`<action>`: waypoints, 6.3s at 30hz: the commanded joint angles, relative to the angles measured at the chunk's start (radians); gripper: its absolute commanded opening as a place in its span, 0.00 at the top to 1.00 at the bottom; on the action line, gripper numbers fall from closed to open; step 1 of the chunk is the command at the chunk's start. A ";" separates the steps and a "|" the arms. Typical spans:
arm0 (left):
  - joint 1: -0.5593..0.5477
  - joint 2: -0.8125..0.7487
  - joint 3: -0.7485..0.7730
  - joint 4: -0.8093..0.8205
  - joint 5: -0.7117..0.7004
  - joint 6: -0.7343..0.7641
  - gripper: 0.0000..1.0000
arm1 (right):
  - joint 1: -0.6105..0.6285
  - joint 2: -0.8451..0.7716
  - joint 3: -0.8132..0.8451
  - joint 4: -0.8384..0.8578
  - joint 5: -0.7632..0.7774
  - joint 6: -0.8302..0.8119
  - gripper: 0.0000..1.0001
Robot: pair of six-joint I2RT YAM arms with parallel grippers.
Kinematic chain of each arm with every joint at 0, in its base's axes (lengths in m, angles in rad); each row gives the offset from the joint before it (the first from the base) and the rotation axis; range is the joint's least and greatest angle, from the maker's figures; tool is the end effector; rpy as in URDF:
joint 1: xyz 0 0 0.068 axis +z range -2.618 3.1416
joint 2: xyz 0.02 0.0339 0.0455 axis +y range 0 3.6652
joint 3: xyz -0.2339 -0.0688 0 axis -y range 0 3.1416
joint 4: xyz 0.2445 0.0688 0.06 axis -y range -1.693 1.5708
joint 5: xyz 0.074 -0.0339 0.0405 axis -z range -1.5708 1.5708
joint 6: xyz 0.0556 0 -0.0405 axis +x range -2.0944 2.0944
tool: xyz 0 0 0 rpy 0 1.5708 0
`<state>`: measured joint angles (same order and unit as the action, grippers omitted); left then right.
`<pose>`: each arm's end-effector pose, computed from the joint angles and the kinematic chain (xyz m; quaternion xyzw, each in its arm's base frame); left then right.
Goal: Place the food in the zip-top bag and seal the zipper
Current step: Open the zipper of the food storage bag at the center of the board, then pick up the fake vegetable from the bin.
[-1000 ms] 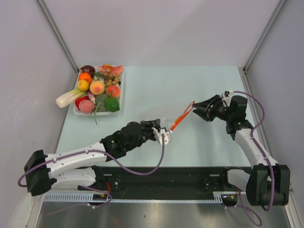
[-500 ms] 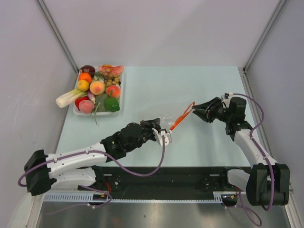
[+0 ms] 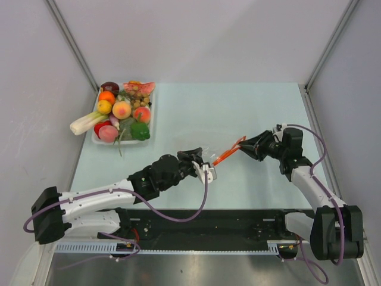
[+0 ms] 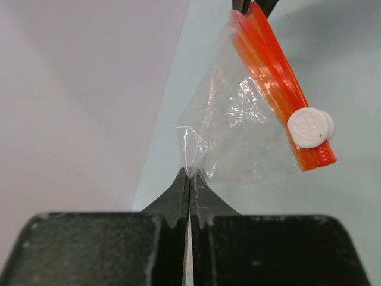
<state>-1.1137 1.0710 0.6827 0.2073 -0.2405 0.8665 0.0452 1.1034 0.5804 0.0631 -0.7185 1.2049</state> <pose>0.1367 -0.2479 0.2587 0.5954 0.4826 0.0131 0.6422 0.2583 0.0483 0.2007 0.2807 0.7670 0.5311 0.2255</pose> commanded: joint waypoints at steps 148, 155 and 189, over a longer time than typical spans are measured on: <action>0.517 0.320 0.584 -0.735 0.609 -1.028 0.60 | 0.226 0.108 0.638 -0.827 0.243 -0.913 1.00; 0.744 0.225 0.684 -0.859 0.777 -0.878 0.00 | 0.234 0.151 0.639 -0.763 0.241 -0.869 1.00; 0.957 0.191 0.253 -0.611 0.592 0.634 0.05 | 0.245 0.174 0.650 -0.760 0.248 -0.870 1.00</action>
<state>-0.1638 1.2381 0.9421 -0.4992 0.3672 1.4406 0.2855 1.2709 1.2079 -0.7197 -0.4690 0.3428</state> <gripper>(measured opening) 0.982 0.010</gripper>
